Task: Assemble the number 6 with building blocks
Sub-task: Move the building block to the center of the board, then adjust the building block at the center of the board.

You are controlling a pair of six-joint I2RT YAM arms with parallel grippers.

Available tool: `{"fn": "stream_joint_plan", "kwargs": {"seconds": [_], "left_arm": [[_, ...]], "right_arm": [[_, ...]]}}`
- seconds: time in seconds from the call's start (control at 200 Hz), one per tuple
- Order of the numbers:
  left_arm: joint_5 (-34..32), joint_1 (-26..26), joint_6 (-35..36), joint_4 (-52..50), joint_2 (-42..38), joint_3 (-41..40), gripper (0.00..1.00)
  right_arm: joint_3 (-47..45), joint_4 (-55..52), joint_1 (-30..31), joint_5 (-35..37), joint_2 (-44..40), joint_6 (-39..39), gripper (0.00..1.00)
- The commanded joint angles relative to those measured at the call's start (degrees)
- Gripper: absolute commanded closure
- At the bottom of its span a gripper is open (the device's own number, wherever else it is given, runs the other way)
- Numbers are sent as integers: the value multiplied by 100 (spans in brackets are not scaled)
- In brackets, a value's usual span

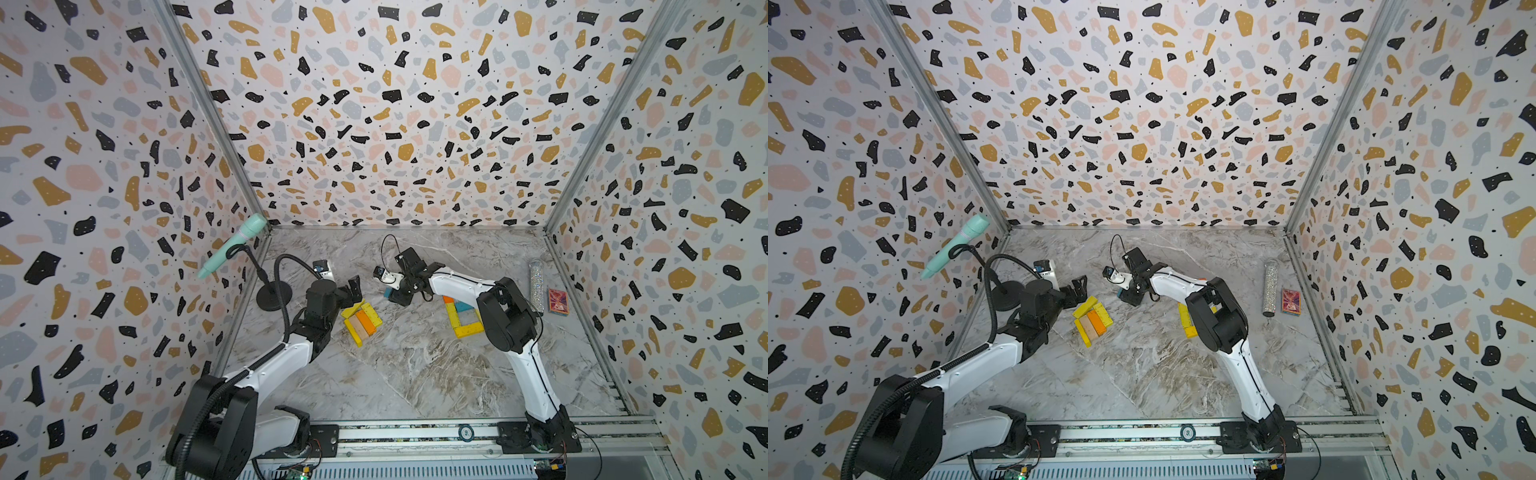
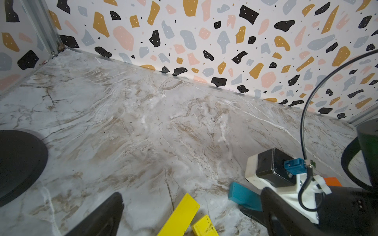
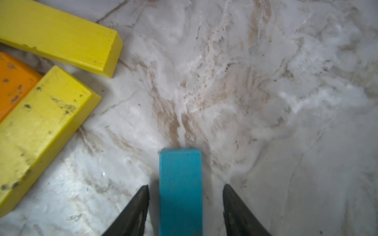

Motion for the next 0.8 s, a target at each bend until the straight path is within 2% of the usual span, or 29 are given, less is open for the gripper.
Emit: {"fn": "stream_joint_plan", "kwargs": {"seconds": [0.0, 0.115, 0.205, 0.35, 0.466, 0.796], "left_arm": [[3, 40, 106, 209, -128, -39, 1], [-18, 36, 105, 217, -163, -48, 1], [-39, 36, 108, 217, -180, -60, 1], [5, 36, 103, 289, -217, -108, 1], [73, 37, 105, 409, -234, -166, 1], [110, 36, 136, 489, -330, -228, 0]], "right_arm": [[145, -66, -30, -134, -579, 924, 34], [-117, 19, -5, -14, -1159, 2149, 33], [-553, 128, 119, 117, -1538, 3072, 41], [-1268, 320, 312, 261, -1798, 3872, 50], [-1682, 684, 343, 29, -1788, 4188, 59], [-1643, 823, 287, 96, -1193, 4250, 63]]}}
